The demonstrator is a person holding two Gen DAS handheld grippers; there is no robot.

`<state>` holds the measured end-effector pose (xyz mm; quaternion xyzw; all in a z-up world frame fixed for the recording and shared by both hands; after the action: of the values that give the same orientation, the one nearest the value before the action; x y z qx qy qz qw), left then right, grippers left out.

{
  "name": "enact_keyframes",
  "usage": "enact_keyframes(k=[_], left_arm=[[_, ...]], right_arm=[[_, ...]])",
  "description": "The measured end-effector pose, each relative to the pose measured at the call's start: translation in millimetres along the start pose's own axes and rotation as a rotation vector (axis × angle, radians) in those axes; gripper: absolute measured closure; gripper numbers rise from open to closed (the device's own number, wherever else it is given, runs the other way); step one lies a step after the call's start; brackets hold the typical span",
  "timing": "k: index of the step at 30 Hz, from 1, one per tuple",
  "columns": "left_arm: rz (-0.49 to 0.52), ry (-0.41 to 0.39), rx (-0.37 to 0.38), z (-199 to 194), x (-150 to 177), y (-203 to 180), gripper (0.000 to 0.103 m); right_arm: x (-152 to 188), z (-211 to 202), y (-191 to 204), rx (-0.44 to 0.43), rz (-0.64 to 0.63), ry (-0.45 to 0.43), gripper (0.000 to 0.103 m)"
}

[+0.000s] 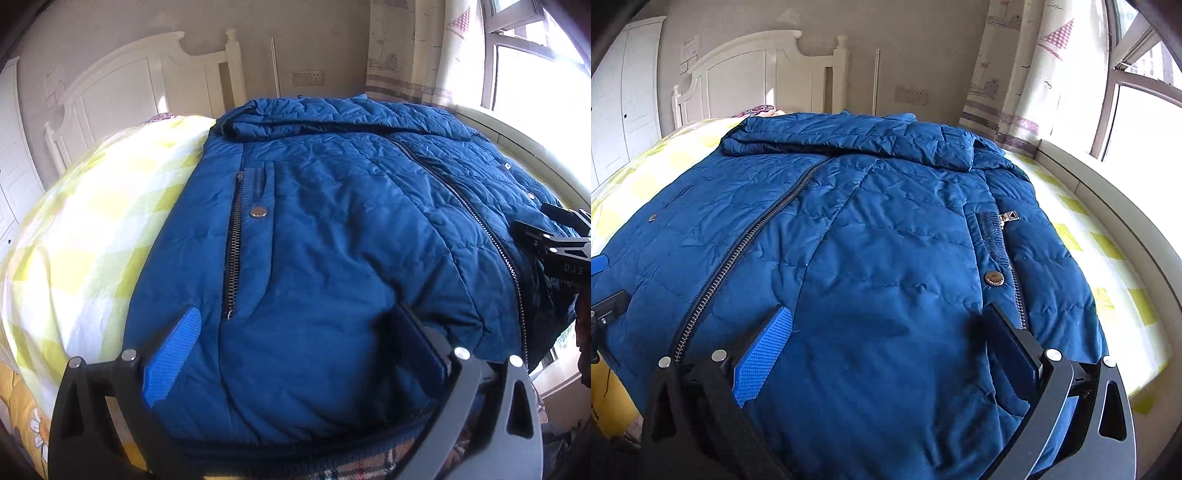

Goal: Fold large clothes
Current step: 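Grasp the jacket hem with both tools and lift it toward the collar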

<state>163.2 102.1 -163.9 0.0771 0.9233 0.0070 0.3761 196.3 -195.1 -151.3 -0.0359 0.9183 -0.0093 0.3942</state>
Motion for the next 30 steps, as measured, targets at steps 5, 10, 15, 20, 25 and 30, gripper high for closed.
enact_keyframes(k=[5,10,15,20,25,30], left_arm=[[-0.058,-0.010,-0.057,-7.1,4.7,32.8,0.002],[-0.208,-0.044,-0.011,-24.3,15.6,77.6,0.002],[-0.204,-0.026,0.111,-25.3,29.7,79.4,0.003],[-0.151,-0.002,0.201,-26.9,41.8,60.2,0.003],[-0.235,0.030,0.280,-22.5,59.6,60.2,0.019],[-0.274,0.020,0.271,-22.0,63.0,68.7,0.017]], right_arm=[[17.0,-32.6,-43.1,0.182,0.019,-0.004,0.005],[69.4,-71.0,-104.8,0.155,0.200,0.002,0.005],[108.8,-55.0,-112.0,-0.315,0.388,0.022,0.005],[120.8,-31.5,-118.0,-0.462,0.463,-0.034,0.005],[125.8,-39.9,-112.8,-0.462,0.404,-0.055,0.048],[124.0,-51.5,-109.6,-0.439,0.367,-0.078,0.051]])
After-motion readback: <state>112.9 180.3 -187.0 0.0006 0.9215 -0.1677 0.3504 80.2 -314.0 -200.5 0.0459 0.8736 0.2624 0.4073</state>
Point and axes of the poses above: each gripper's, at about its wrist camera, not at the fingertips, and z roughly the way its jaws point, y to its left, x to its underside, the point moved 7 cm from there along z, roughly the way its jaws point, and after that the axes turned 2 degrees about y, right-handed, at the moved point
